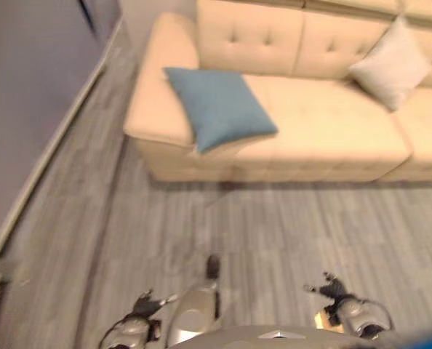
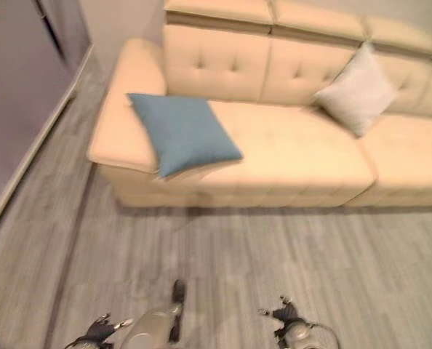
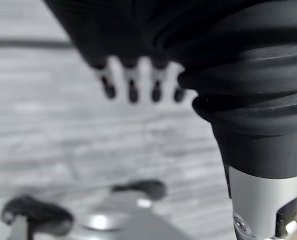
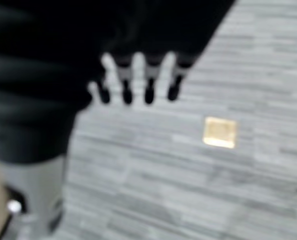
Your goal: Pick up all the scattered cushions and arrange them neatly on the sofa.
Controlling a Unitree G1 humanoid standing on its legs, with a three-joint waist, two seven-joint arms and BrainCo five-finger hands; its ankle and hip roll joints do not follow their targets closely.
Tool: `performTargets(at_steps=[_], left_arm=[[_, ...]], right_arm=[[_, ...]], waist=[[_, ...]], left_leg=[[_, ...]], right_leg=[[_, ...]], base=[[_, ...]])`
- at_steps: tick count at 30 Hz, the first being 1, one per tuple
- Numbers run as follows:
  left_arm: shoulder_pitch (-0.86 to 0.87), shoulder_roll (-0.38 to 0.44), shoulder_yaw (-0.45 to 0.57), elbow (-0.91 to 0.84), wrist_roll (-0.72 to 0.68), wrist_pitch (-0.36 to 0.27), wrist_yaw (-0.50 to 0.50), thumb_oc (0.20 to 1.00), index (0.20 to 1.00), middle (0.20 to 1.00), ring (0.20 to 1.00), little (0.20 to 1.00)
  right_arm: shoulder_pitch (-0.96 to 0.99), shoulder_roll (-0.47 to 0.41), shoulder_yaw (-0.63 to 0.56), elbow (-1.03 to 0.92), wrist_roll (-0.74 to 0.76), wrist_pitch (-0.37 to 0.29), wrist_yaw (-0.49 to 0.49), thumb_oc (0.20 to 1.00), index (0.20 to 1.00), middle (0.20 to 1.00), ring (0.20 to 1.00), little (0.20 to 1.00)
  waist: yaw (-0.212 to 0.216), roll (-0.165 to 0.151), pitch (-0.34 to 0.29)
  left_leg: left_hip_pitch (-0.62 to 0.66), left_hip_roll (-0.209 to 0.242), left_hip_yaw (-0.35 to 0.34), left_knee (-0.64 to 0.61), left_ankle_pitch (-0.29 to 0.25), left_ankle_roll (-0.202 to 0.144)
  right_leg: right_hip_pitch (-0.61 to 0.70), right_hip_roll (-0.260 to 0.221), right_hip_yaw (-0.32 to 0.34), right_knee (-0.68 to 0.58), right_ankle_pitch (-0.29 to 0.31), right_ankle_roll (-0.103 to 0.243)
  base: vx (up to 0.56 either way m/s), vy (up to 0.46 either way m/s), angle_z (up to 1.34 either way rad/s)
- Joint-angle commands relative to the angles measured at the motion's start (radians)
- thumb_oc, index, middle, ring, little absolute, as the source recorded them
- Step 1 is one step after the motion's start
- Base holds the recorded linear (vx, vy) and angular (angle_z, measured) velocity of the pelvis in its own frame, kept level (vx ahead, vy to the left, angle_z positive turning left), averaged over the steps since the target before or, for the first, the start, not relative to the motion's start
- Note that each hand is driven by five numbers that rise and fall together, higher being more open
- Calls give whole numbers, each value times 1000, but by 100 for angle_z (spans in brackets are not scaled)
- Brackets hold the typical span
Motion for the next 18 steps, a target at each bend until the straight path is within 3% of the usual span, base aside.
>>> performTargets(at_steps=[1, 3, 4, 5, 7, 11, 14, 18], left_arm=[[-38, 29, 20, 18, 18, -6, -7, 1000, 1000, 1000, 1000, 1000], [-40, 37, 22, 13, 17, -6, -5, 1000, 1000, 1000, 1000, 1000], [-40, 37, 22, 13, 17, -6, -5, 1000, 1000, 1000, 1000, 1000], [-40, 41, 19, 5, 14, -7, -3, 1000, 1000, 1000, 1000, 1000], [-42, 41, 10, 5, 25, -9, -3, 1000, 1000, 1000, 1000, 1000], [-44, 26, -2, 10, 31, -11, -8, 1000, 1000, 1000, 1000, 1000], [-50, 13, -10, 22, 36, -12, -4, 1000, 1000, 1000, 1000, 1000], [-50, -4, -12, 37, 45, -14, -6, 1000, 1000, 1000, 1000, 1000]], right_arm=[[-38, -32, -5, -53, -21, -5, -2, 1000, 1000, 1000, 1000, 1000], [-45, -31, -5, -55, -25, -2, 3, 1000, 1000, 1000, 1000, 1000], [-45, -31, -5, -55, -25, -2, 3, 1000, 1000, 1000, 1000, 1000], [-54, -32, -6, -64, -28, -3, 4, 1000, 1000, 1000, 1000, 1000], [-59, -32, -7, -70, -29, -6, 5, 1000, 1000, 1000, 1000, 1000], [-54, -40, -8, -76, -25, -2, 6, 1000, 1000, 1000, 1000, 1000], [-53, -50, -7, -79, -26, 3, 6, 1000, 1000, 1000, 1000, 1000], [-29, -51, -13, -80, -18, -2, 12, 1000, 1000, 1000, 1000, 1000]], waist=[[52, 2, -19], [43, 13, -13], [43, 13, -15], [29, 36, -5], [16, 52, -4], [-2, 65, 0], [-29, 67, 7], [-44, 48, -2]], left_leg=[[47, 45, 16, 148, -204, -175], [83, 39, 13, 125, -210, -155], [80, 40, 13, 125, -208, -156], [108, 43, 6, 101, -208, -139], [138, 40, 0, 76, -211, -134], [178, 22, -31, 58, -227, -137], [196, 5, -66, 62, -244, -142], [201, -12, -93, 116, -284, -170]], right_leg=[[-95, -135, -2, 31, 183, 88], [-152, -164, 0, 159, 240, 121], [-155, -163, -1, 157, 242, 121], [-211, -173, 8, 276, 278, 143], [-239, -170, 13, 300, 271, 138], [-256, -159, 46, 136, 225, 95], [-306, -162, 103, -14, 282, 98], [-255, -155, 112, -85, 296, 91]], base=[[223, 214, 12], [134, 158, 13], [99, 166, 4], [98, 154, 8], [144, 129, 23], [162, 0, 10], [155, -42, 23], [167, -89, 61]])
